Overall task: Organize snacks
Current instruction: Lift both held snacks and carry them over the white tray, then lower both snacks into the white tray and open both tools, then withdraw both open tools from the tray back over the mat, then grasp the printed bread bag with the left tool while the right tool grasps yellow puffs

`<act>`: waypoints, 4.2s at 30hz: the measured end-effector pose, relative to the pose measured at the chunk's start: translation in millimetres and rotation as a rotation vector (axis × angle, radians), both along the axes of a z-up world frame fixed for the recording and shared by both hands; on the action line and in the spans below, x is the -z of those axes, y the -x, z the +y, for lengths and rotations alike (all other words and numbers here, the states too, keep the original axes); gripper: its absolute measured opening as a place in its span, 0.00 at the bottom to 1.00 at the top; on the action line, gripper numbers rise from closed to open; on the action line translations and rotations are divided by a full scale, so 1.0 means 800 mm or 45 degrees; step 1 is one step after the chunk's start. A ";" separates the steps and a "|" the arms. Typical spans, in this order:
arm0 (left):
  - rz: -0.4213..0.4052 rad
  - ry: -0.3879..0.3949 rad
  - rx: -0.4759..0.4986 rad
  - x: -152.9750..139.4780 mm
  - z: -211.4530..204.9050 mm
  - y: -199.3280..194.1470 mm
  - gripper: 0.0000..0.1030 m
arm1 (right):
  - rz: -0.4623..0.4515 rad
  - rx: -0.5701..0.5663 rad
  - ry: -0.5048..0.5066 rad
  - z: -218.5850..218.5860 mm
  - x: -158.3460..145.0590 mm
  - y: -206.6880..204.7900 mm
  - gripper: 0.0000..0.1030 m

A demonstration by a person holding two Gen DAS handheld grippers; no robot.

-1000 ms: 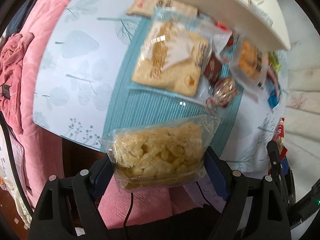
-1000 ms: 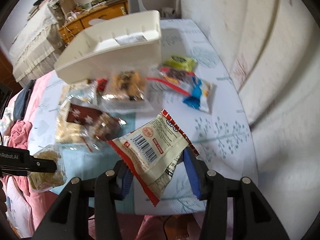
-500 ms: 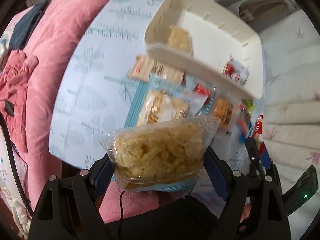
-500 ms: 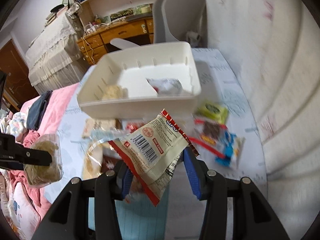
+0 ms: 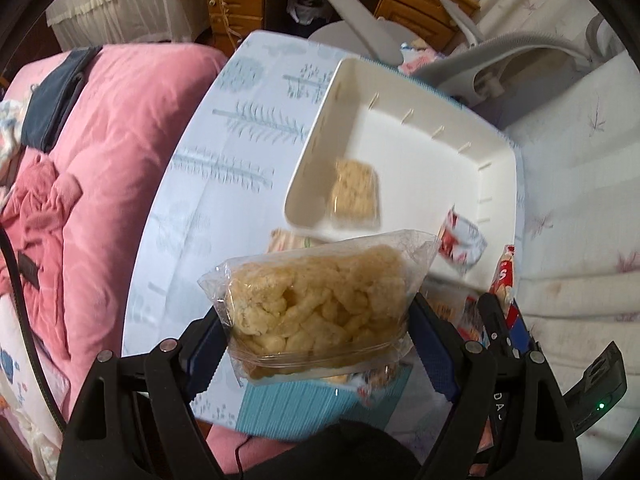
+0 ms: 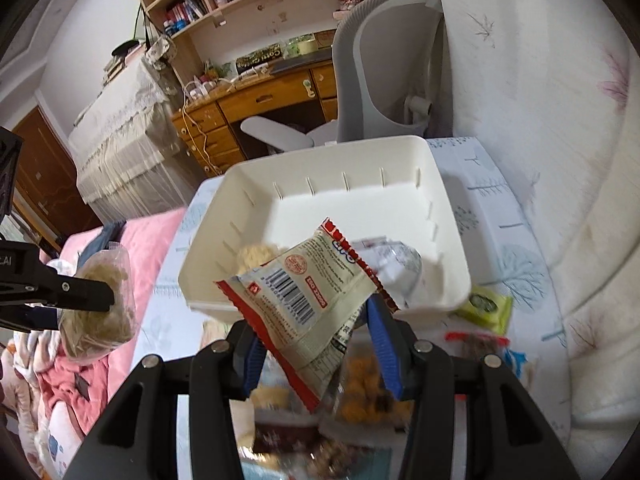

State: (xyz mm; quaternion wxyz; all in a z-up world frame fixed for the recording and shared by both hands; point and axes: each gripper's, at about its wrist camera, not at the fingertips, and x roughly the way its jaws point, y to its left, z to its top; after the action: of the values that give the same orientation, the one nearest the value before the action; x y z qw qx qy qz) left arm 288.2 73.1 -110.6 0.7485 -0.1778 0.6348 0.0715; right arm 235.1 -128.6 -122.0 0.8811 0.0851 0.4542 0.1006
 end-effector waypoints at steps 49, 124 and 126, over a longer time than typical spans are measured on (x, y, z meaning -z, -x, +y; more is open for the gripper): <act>-0.343 0.027 0.281 -0.007 -0.044 0.005 0.95 | -0.003 0.076 -0.126 -0.003 0.000 -0.004 0.70; -0.002 0.018 0.532 0.106 -0.010 0.174 0.95 | 0.587 0.701 -0.540 -0.066 0.122 0.208 0.69; -0.009 0.036 0.575 0.110 -0.001 0.162 0.95 | 0.590 0.754 -0.552 -0.056 0.125 0.208 0.69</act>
State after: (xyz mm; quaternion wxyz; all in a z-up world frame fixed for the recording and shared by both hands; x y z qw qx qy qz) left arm 158.5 72.5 -198.9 0.7452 -0.0419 0.6568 -0.1077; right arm 68.7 -173.5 -222.1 0.7086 0.4151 0.5643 -0.0851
